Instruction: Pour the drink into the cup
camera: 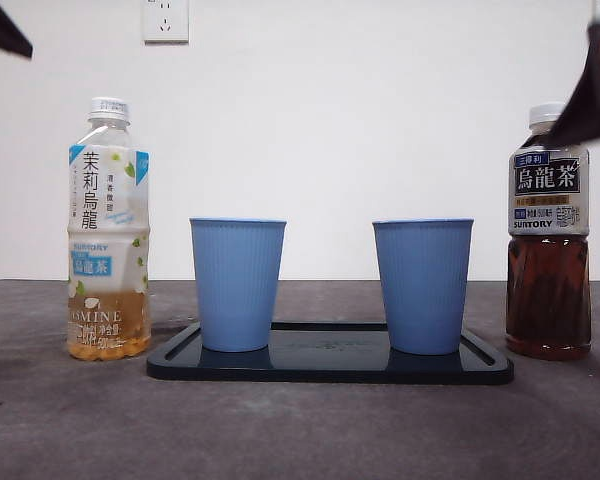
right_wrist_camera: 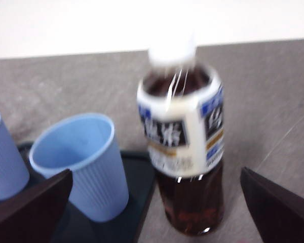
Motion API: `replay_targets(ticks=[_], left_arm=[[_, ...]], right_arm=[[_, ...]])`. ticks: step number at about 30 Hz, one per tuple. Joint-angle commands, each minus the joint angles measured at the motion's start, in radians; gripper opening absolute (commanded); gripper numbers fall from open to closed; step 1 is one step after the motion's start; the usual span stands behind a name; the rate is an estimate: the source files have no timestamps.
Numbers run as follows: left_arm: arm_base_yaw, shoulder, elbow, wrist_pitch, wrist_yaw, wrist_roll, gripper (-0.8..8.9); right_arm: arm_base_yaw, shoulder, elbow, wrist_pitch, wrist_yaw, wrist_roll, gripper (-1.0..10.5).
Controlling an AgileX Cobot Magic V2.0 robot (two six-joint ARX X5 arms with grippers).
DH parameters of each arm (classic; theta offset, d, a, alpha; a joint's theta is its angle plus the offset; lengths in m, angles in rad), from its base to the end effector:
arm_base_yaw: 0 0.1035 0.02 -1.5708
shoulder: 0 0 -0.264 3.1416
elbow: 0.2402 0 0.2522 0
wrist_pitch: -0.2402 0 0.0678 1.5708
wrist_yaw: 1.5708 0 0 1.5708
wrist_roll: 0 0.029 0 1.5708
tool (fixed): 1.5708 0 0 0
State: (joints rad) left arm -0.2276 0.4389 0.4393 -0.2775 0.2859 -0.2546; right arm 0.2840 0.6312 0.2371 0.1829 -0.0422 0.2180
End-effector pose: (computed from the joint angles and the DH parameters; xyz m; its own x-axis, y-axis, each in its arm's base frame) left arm 0.1130 -0.0346 0.2496 0.8354 -0.4830 -0.2625 0.3981 0.8608 -0.3169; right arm 0.1443 0.0434 0.2003 0.9260 0.3142 -0.2094 -0.2685 0.9378 0.2201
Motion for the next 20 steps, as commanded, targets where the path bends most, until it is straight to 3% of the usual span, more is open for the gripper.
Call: replay_targets(ticks=[1,7,20], left_arm=[[-0.004,-0.012,-0.016,0.053,-0.026,-0.024,4.96],[-0.004,-0.015,-0.023,0.069,-0.035,-0.023,4.96],[-0.004,-0.015,-0.023,0.069,-0.035,-0.024,4.96]], right_arm=[[0.02,0.037,-0.04,0.118,0.044,0.014,5.8],[0.033,0.153,-0.097,0.292,0.098,0.009,5.8],[0.027,0.461,-0.101,0.634,0.122,-0.028,5.8]])
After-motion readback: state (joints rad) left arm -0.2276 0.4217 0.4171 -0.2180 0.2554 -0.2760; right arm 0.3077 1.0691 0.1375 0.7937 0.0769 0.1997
